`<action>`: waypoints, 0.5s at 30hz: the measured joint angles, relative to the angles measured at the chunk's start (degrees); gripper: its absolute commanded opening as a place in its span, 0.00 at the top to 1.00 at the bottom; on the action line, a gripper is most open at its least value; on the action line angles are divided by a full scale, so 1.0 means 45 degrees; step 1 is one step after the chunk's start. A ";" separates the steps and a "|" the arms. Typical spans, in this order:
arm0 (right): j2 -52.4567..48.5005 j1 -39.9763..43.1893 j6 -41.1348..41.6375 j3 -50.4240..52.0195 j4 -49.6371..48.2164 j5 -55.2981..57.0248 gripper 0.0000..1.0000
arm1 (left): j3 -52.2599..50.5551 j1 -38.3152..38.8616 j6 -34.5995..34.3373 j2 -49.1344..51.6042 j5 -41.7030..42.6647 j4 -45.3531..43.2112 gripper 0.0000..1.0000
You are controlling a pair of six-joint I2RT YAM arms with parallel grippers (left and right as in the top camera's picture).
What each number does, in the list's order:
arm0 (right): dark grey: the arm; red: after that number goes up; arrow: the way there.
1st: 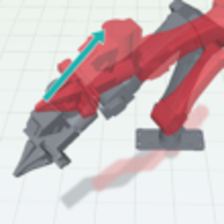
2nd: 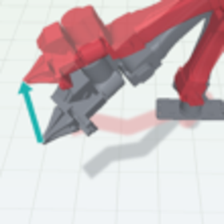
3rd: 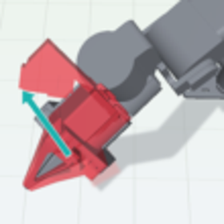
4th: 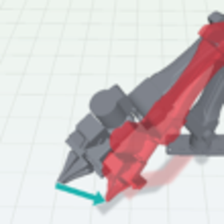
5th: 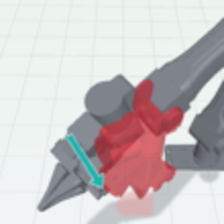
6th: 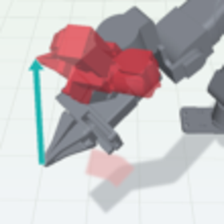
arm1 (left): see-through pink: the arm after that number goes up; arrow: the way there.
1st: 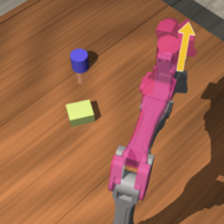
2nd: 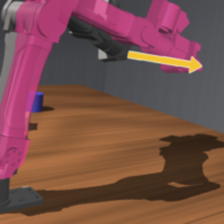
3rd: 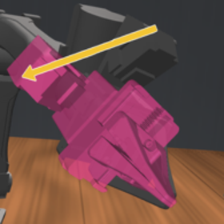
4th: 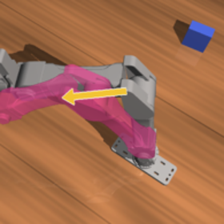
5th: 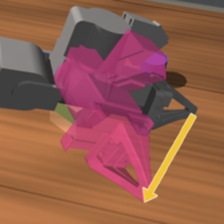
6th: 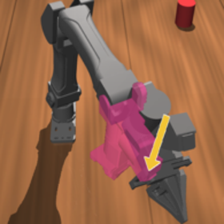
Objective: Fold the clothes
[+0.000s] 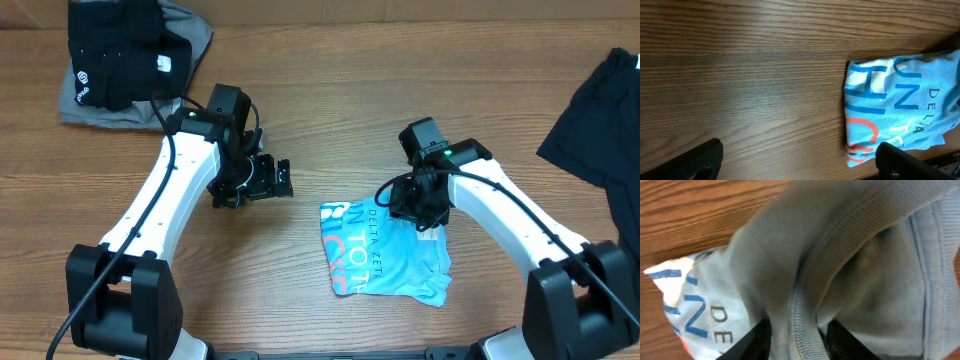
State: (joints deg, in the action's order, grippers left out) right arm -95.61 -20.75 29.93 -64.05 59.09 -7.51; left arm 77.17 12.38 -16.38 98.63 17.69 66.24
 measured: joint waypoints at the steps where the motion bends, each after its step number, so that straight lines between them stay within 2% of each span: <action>1: -0.0015 -0.0005 -0.0039 0.0000 -0.0005 0.0005 0.69 | 0.0000 0.0000 0.0000 0.0000 0.0000 0.0005 0.00; 5: -0.0019 0.0000 -0.0053 0.0000 -0.0058 0.0015 0.82 | 0.0000 0.0000 0.0000 0.0000 0.0000 0.0000 0.00; 15: -0.0019 0.0126 0.0000 -0.0005 0.0486 0.0058 0.87 | 0.0000 0.0000 0.0000 0.0000 0.0005 0.0010 0.00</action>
State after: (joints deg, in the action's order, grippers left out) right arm -95.70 -20.18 29.93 -64.07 61.28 -7.25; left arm 77.17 12.38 -16.38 98.63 17.72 66.28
